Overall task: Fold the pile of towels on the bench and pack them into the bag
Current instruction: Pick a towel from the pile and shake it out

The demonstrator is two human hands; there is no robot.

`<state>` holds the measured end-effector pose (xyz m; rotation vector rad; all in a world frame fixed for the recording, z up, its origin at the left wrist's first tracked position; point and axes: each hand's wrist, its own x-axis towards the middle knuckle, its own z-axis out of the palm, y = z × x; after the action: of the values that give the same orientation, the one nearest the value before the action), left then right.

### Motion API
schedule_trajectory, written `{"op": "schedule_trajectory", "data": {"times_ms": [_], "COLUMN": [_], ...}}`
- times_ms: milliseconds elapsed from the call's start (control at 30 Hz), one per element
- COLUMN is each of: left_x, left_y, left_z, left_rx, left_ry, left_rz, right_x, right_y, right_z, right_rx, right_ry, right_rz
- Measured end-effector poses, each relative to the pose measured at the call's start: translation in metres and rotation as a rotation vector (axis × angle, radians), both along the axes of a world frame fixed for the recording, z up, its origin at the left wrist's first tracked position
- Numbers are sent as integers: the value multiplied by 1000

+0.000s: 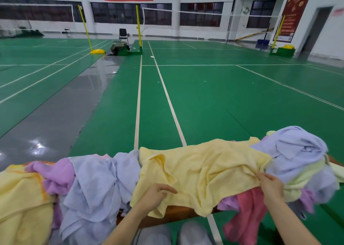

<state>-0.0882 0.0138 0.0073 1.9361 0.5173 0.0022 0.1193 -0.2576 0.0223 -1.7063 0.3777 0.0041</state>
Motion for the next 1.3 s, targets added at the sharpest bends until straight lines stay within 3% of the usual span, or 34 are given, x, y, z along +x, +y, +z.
{"op": "schedule_trajectory", "data": {"times_ms": [167,300,633,733,867,967,1033,1100,1300], "left_x": [-17,-29,-32,-31,-29,-29,-30,-31,-37], "left_y": [17,16,13,12,11,10,10,9,7], "left_z": [-8,-18,-17,-17,-15,-12,-12,-11,-11], "left_rx": [-174,-302,-298,-273,-256,-260,-257,-263,-408], "left_ry": [8,-37,-67,-67,-42,-31,-36,-48,-139], "left_rz": [74,174,186,184,164,160,162,161,355], "right_x": [-4,-20,-33,-35,-26,-28,-41,-63,-125], "right_y": [0,-1,19,17,9,22,35,52,119], "right_z": [-3,4,11,15,10,12,24,42,40], "right_rx": [-66,-119,-95,124,547,597,513,294,-187], "right_ry": [40,-67,-24,42,182,88,-67,-214,-598], "right_rz": [0,31,-110,-154,-26,-52,-112,-33,556]}}
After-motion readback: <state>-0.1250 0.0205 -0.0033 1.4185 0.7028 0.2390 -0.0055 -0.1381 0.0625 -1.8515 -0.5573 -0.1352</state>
